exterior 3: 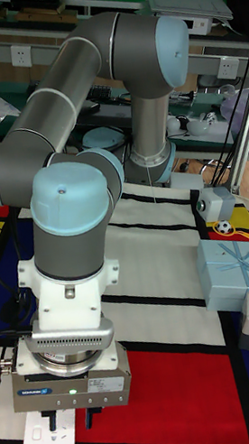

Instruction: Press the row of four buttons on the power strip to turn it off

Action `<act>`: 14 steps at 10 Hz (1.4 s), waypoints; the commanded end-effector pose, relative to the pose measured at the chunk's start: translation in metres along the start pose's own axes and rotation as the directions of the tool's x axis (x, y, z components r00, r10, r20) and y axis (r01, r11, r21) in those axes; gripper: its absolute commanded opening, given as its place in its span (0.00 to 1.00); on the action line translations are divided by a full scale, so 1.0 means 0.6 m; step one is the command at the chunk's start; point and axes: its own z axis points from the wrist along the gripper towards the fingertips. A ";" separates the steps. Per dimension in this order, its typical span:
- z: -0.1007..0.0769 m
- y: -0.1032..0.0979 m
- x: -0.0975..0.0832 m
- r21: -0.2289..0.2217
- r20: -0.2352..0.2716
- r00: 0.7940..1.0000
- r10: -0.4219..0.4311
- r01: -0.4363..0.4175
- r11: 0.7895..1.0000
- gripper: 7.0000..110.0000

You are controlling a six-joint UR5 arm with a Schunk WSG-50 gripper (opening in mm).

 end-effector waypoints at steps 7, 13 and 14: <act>0.003 0.027 0.013 -0.074 -0.030 0.999 -0.021 0.019 0.997 0.57; 0.002 0.011 -0.005 -0.034 0.004 0.999 -0.053 0.053 0.998 0.57; 0.001 0.030 0.006 -0.079 -0.023 0.998 -0.049 0.047 0.996 0.57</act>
